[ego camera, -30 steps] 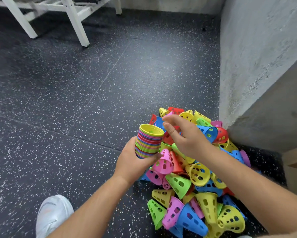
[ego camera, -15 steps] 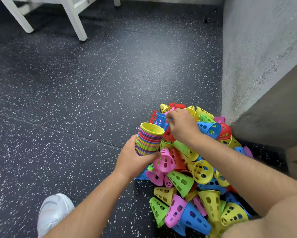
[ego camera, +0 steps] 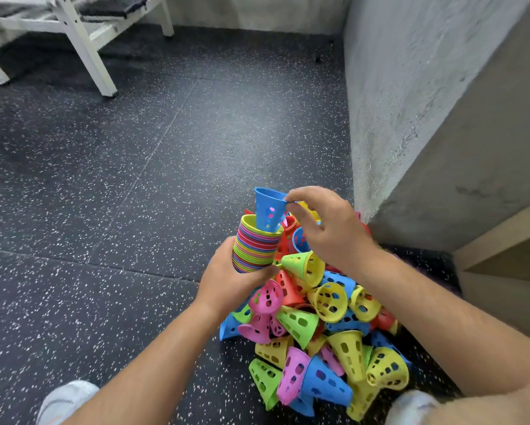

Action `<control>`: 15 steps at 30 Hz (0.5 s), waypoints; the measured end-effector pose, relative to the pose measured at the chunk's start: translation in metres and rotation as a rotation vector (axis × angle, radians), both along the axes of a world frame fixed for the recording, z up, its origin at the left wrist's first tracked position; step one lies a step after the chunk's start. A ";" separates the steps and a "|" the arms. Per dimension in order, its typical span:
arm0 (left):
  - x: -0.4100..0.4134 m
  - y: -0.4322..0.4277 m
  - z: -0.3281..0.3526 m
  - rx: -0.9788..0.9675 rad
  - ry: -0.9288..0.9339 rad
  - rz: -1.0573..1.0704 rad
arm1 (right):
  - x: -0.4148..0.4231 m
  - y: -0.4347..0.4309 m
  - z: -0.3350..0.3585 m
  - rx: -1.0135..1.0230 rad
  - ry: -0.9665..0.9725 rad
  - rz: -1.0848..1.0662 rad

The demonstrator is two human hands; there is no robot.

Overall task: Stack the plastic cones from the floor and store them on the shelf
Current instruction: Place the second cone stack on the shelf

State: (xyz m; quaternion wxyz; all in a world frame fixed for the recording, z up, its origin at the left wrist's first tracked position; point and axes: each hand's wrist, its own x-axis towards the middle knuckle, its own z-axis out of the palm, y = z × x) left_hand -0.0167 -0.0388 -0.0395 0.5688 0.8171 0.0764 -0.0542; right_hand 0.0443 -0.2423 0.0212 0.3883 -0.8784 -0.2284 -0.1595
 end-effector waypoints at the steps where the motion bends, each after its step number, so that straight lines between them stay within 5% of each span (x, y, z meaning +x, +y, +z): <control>1: 0.002 -0.004 0.005 -0.006 -0.021 -0.014 | -0.004 -0.003 0.004 -0.038 0.037 0.055; 7: 0.019 -0.034 0.063 -0.085 -0.145 -0.072 | -0.022 -0.029 0.054 0.011 0.264 0.149; 15: 0.019 -0.111 0.211 -0.341 -0.373 -0.358 | -0.064 -0.111 0.205 -0.121 -0.100 -0.135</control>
